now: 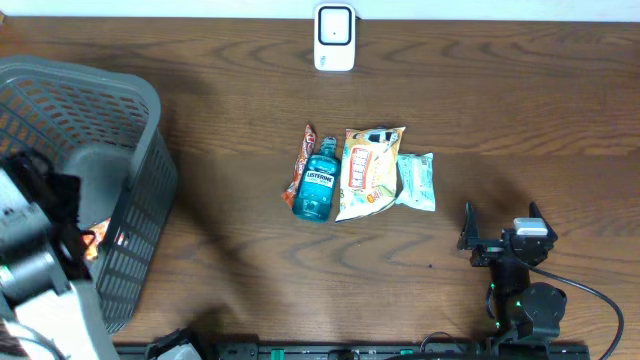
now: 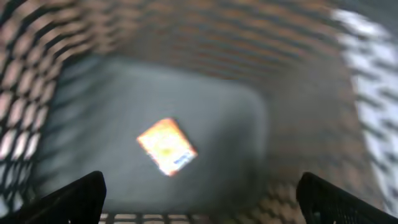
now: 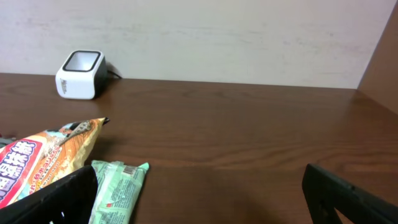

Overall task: Scan the item barcode
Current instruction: 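Return the left gripper to the basket and grasp the small orange packet, then carry the orange packet out and place it below the pile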

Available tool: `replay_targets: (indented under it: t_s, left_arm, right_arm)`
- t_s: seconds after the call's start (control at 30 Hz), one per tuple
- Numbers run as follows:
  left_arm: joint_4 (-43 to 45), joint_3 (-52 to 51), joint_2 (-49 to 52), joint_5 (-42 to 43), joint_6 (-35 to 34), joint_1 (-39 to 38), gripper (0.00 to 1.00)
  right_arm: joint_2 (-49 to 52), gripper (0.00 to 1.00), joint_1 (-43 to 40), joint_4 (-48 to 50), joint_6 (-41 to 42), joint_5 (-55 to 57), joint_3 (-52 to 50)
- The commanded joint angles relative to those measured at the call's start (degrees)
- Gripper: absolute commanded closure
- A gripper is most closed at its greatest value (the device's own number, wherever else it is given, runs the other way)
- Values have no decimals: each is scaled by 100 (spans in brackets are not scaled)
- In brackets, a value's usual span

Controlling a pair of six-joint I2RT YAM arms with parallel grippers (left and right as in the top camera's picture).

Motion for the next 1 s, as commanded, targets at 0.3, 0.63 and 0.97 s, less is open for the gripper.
replay_targets:
  t_s: [0.3,0.63,0.97]
  left_arm:
    - [-103,-70,2452,439,-1709,560,2]
    - [149,-72,3967,1178,-2142,560,2]
    - [693,-219,4483,1333,-2140,560,2]
  right_arm:
    - [-31,1,24,-17,-26,2,-7]
    - [-31,1,24,-17,-26,2,-7]
    - [-31,1,24,-17,-26,2,-7]
